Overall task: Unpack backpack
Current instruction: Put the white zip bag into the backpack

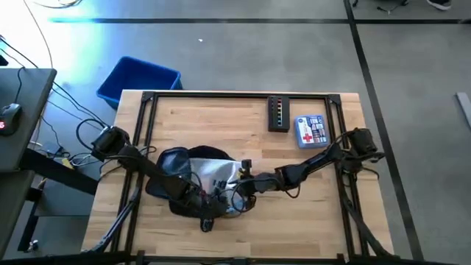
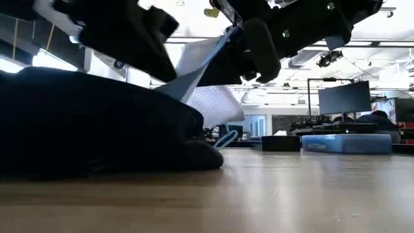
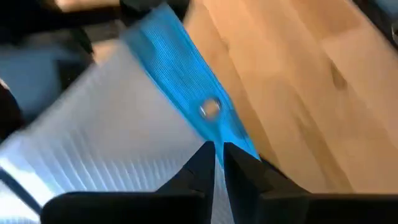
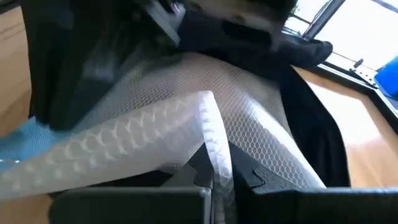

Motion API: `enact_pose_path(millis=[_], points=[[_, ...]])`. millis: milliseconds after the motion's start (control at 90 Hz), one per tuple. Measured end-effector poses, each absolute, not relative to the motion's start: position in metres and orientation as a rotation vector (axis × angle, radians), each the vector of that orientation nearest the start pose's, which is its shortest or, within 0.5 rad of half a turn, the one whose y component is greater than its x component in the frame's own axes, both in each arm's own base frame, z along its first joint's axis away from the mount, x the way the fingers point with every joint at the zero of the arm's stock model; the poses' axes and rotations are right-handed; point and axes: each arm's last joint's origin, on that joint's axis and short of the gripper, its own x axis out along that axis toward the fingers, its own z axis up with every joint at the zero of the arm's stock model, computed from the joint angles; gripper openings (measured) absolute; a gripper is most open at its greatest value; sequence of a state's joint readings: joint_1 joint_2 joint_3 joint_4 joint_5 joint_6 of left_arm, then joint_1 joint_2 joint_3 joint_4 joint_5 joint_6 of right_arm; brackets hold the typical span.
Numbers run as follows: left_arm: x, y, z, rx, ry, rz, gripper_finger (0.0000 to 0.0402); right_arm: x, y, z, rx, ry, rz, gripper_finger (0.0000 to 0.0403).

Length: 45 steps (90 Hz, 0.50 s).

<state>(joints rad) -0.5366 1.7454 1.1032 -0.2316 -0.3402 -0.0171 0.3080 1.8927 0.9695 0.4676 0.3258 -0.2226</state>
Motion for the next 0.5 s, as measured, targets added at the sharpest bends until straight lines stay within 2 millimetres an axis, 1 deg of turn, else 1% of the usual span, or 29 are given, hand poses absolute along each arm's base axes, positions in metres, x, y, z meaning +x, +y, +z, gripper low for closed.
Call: enact_pose_path(millis=[111, 200, 300, 422, 500], points=[[0.31, -0.184, 0.205, 0.393, 0.821, -0.137, 0.001, 0.369, 0.107, 0.153, -0.363, 0.437, 0.023, 0.0], [0.309, -0.191, 0.214, 0.464, 0.783, -0.072, 0.0013, 0.369, 0.107, 0.152, -0.361, 0.445, 0.022, 0.0], [0.308, -0.193, 0.215, 0.522, 0.77, -0.11, 0.0026, 0.369, 0.107, 0.152, -0.362, 0.448, 0.02, 0.0], [0.314, -0.183, 0.214, 0.491, 0.786, -0.071, 0.0044, 0.369, 0.107, 0.152, -0.364, 0.45, 0.019, 0.0], [0.317, -0.173, 0.207, 0.477, 0.812, -0.034, 0.0056, 0.369, 0.107, 0.151, -0.365, 0.454, 0.019, 0.0]])
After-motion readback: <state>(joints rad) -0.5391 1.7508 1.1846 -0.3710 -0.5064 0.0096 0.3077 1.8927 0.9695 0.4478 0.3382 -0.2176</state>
